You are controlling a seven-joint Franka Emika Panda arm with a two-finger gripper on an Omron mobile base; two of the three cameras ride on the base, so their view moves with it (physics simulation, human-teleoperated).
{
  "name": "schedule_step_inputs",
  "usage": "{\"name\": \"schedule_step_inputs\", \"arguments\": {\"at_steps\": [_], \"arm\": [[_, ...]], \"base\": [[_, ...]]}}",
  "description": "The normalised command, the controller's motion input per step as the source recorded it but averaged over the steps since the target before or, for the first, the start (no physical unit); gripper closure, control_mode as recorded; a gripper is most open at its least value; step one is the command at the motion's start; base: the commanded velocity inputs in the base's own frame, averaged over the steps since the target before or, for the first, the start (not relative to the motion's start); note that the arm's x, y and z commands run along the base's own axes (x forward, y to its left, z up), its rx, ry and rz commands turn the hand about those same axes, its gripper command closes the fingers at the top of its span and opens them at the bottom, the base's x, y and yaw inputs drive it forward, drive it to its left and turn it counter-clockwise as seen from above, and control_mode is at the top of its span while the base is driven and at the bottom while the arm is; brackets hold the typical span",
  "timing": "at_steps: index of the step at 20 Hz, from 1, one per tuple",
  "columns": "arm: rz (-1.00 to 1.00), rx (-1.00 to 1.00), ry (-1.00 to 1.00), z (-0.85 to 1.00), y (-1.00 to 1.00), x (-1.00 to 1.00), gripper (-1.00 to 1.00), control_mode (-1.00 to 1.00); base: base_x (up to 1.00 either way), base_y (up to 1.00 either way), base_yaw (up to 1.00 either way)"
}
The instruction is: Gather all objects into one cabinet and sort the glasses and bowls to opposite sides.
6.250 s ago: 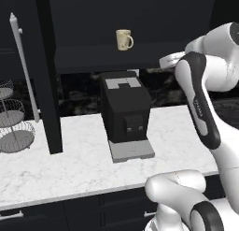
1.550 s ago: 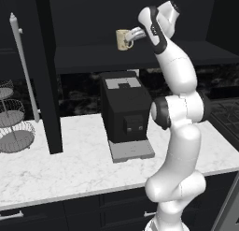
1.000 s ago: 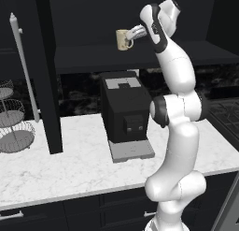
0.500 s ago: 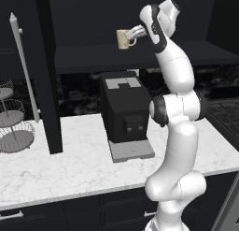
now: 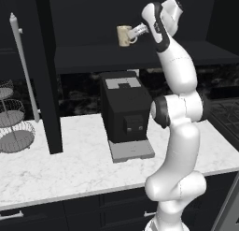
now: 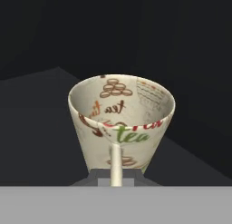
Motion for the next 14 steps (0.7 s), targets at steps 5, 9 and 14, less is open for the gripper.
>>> {"name": "schedule_step_inputs", "arguments": {"at_steps": [5,9,14], "arm": [[-0.04,0.0,-0.35,0.0,0.2,-0.63,1.0,-1.0],[-0.12,0.0,-0.25,0.0,0.06,-0.75,1.0,-1.0],[-0.13,0.0,-0.12,0.01,0.0,-0.84,1.0,-1.0]], "base": [[0.0,0.0,0.0],[0.0,0.0,0.0],[0.0,0.0,0.0]]}}
